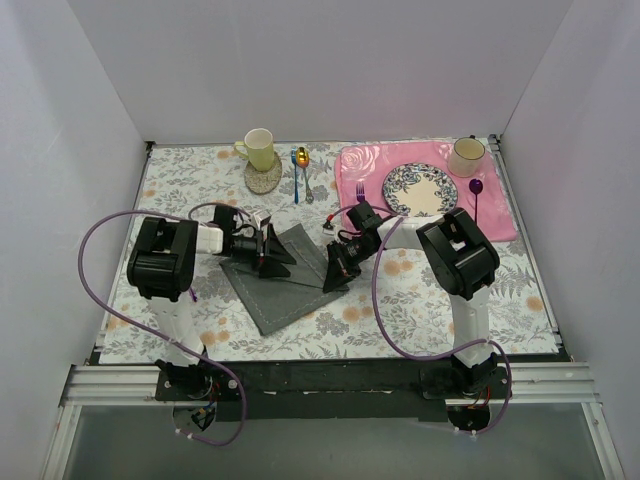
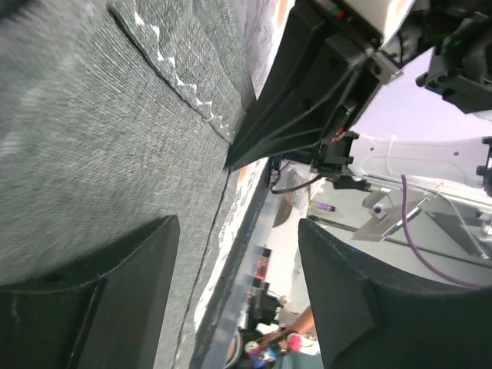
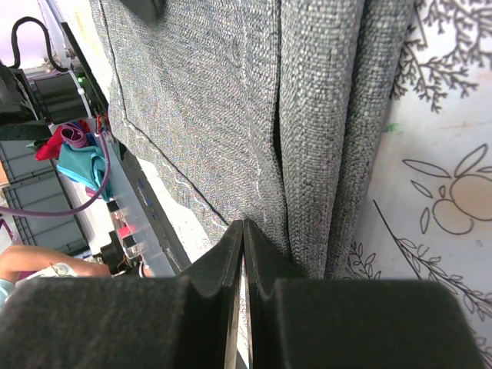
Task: Fold the napkin into a case and place the utensils inside
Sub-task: Smooth out the upper triangle-folded napkin at the center of the board.
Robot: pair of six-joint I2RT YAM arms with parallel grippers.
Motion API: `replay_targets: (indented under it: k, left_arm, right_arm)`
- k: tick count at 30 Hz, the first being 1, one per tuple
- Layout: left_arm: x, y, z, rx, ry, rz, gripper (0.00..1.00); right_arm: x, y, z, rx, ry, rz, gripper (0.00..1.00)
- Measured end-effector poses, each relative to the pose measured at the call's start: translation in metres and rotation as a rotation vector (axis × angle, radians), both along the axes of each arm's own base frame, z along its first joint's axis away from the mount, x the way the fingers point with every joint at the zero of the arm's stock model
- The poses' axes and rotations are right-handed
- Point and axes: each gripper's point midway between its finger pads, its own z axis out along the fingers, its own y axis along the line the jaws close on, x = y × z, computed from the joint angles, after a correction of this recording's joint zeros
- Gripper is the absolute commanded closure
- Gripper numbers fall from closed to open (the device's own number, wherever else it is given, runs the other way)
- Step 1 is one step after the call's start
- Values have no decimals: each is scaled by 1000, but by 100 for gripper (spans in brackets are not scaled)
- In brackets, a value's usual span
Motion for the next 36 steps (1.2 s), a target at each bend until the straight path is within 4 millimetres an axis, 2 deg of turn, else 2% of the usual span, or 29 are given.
replay_targets:
  k: [5, 10, 14, 17, 22, 26, 28, 31, 34, 36]
  left_arm:
    - [9, 19, 9, 8, -157, -69, 38]
    - [3, 42, 15, -2, -204, -89, 41]
    - [11, 76, 7, 11, -170, -7, 43]
    - [17, 96, -10, 44, -132, 50, 43]
    - [20, 98, -13, 37, -98, 71, 43]
    - [22, 100, -9, 64, -136, 53, 42]
    - [25, 102, 0, 94, -198, 38, 42]
    - [32, 110, 25, 188, -358, 22, 45]
    - [40, 119, 56, 312, -539, 22, 51]
    - [44, 125, 73, 409, -659, 19, 59]
  right_arm:
    - [0, 0, 0, 0, 0, 1, 90]
    - [0, 0, 0, 0, 0, 2, 90]
    - [0, 0, 0, 1, -3, 4, 90]
    - [0, 0, 0, 3, -4, 7, 89]
    - [0, 0, 0, 7, -9, 11, 89]
    - [-2, 2, 2, 20, -20, 29, 81]
    - [-4, 4, 7, 34, -41, 46, 79]
    - [-6, 11, 29, 82, -87, 74, 78]
    - [4, 21, 60, 141, -188, 106, 80]
    - [18, 30, 80, 176, -279, 119, 80]
